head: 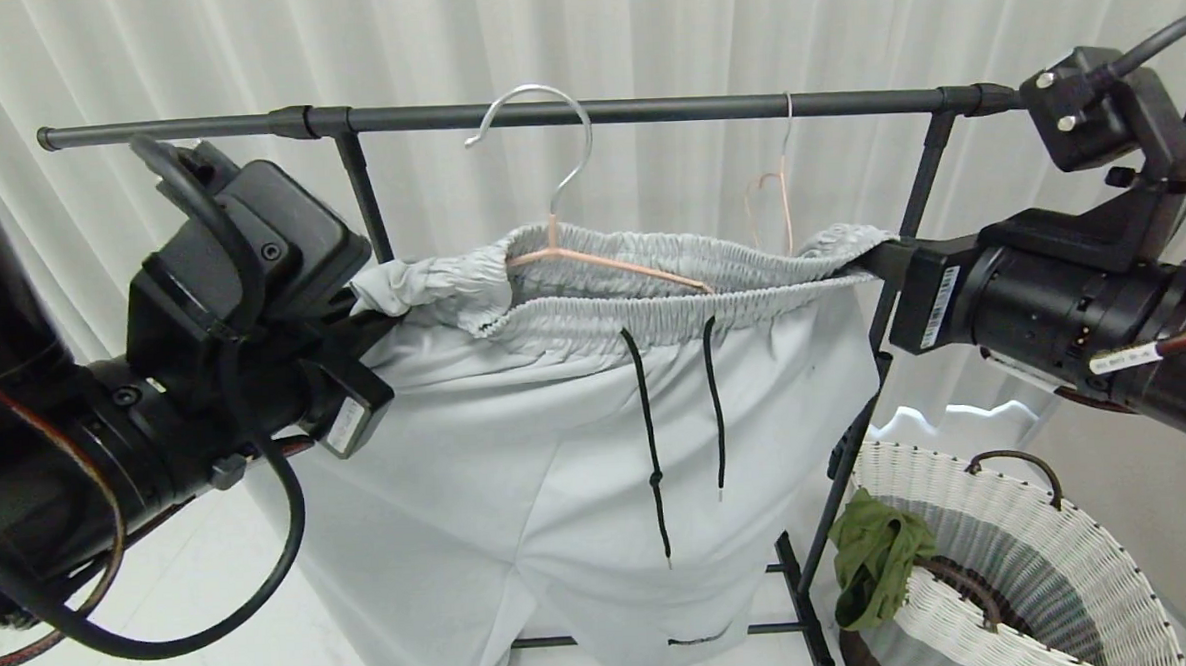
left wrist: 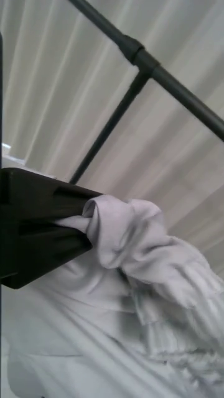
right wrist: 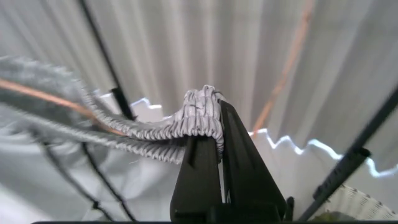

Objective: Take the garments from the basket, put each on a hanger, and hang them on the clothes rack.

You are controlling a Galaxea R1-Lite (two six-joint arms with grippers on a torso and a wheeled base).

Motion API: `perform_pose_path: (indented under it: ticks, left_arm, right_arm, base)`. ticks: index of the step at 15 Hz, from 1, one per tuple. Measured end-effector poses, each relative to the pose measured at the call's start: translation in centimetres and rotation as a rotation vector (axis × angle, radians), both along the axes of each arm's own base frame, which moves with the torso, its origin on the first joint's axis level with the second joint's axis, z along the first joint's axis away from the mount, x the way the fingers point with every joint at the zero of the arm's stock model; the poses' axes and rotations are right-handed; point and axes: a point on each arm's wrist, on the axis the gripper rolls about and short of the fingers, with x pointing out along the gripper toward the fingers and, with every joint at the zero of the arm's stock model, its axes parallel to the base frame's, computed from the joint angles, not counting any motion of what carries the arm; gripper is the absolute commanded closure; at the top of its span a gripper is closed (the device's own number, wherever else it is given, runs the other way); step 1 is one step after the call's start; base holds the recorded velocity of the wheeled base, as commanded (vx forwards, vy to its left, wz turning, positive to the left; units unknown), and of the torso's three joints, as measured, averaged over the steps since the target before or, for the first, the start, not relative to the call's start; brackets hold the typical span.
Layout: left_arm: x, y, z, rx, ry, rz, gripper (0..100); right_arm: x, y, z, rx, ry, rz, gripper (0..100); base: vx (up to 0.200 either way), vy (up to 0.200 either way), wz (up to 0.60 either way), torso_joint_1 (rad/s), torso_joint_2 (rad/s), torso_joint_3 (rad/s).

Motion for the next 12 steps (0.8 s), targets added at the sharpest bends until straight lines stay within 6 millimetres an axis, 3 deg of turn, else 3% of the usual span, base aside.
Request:
perform_pose_path:
  ticks: [4,11,12]
  left_arm:
    - [0.7,-0.6,0.7,-0.134,-0.025,0.075,100]
    - [0.7,-1.4,1.2,-0.217,-0.047,0.076,100]
    - [0.7,-1.4,1.2,-0.217,-0.047,0.075,100]
  right_arm:
    - [-1.7,0.8,0.2,-0.074,-0.057,0.072,100]
    - [-2.8,1.3,-0.6,-0.156,-0.089,0.120,100]
    - [-3.0,1.1,-0.8,-0.164,-0.087,0.121,0]
  base:
    - [0.000,0.000,0.00,0.000,0.00,0.000]
    - [0.000,0.000,0.00,0.000,0.00,0.000]
    - [0.000,0.000,0.00,0.000,0.00,0.000]
